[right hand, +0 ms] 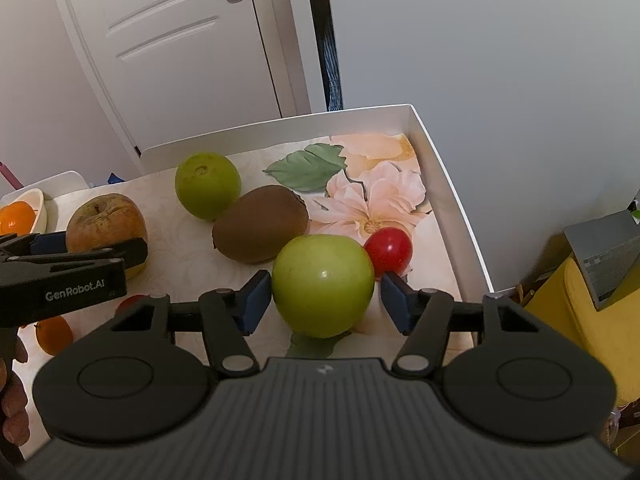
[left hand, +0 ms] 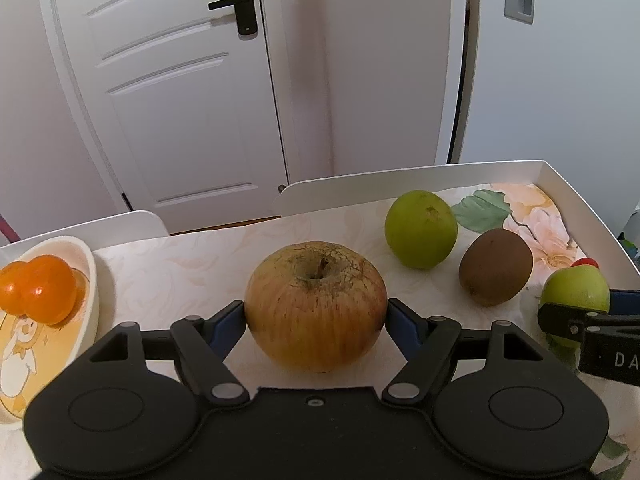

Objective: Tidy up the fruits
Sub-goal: 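Grasp the brown apple with the left tool while the right tool grasps a green apple, then carry the brown apple to the bowl and release it with the left tool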

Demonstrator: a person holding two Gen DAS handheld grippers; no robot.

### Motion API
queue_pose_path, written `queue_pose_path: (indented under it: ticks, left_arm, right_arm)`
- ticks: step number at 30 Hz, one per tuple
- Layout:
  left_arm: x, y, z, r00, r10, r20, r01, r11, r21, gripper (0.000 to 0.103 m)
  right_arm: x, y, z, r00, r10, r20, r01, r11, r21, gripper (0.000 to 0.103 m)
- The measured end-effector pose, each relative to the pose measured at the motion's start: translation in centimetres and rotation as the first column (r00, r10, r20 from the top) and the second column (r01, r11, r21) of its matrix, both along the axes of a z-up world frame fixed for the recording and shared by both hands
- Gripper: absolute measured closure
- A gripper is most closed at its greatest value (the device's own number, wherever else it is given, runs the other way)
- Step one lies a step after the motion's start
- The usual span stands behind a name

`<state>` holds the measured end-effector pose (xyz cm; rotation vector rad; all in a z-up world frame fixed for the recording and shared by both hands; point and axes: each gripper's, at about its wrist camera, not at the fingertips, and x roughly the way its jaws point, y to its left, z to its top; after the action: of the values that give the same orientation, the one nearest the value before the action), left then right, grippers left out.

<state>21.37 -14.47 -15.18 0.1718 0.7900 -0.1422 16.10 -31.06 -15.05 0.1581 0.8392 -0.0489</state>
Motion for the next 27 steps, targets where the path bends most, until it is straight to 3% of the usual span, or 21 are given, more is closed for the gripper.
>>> queue_pose_path:
  ticks: [13, 27]
  left_arm:
    - [-2.0, 1.4, 1.4, 0.999, 0.037, 0.031, -0.037, 0.999, -0.01, 0.024]
    - [-6.1, 4.4, 6.0, 0.994, 0.084, 0.072, -0.081, 0.996, -0.047, 0.024]
  right_arm:
    - [-0.4, 0.5, 0.3, 1.0, 0.011, 0.011, -0.01, 1.0, -0.015, 0.033]
    - [-2.4, 2.9, 5.0, 0.991, 0.106, 0.079, -0.102, 0.994, -0.045, 0.033]
